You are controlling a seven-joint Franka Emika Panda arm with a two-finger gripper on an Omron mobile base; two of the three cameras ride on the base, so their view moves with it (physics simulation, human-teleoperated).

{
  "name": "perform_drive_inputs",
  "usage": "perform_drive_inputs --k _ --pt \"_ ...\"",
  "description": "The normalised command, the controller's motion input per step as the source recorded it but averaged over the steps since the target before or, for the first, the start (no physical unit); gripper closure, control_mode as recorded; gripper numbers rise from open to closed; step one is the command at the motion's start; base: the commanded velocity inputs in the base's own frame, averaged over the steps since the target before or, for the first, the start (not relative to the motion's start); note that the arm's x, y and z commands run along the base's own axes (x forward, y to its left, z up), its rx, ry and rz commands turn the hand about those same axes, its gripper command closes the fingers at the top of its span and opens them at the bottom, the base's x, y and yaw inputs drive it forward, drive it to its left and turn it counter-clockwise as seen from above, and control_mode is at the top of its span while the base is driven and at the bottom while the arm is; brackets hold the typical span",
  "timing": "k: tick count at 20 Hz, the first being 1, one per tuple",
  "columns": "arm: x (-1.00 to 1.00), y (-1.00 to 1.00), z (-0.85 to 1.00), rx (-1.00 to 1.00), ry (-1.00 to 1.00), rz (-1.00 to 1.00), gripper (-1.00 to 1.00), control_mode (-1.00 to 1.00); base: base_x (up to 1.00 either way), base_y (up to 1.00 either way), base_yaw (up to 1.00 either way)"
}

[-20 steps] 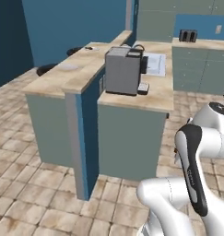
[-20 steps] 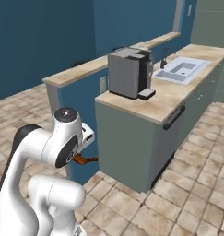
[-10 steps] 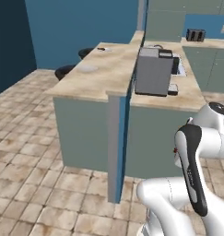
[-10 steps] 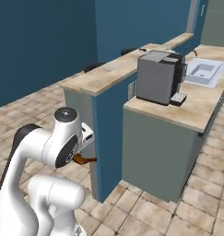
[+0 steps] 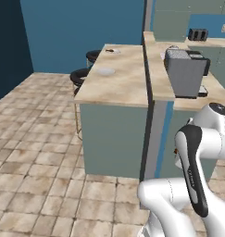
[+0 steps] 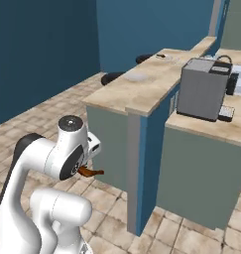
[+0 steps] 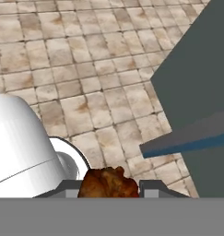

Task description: Take the chicken drumsticks from the pan and place one on each plate on the dining counter.

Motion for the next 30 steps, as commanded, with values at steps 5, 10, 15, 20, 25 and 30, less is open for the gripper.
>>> perform_drive_inputs --k 5,10,15,20,25,30 --pt "0.00 0.00 0.00 0.00 0.00 0.00 1.00 1.00 0.43 1.00 -0.31" --pt "0.00 0.00 0.00 0.00 0.00 0.00 1.00 1.00 0.59 1.00 -0.38" --pt "0.00 0.00 0.00 0.00 0.00 0.00 1.00 1.00 0.81 1.00 -0.39" --pt "0.00 0.00 0.00 0.00 0.00 0.00 1.00 1.00 0.90 1.00 -0.43" --pt "0.00 0.00 0.00 0.00 0.00 0.00 1.00 1.00 0.86 1.00 -0.43" --pt "0.00 0.00 0.00 0.00 0.00 0.00 1.00 1.00 0.72 1.00 -0.44"
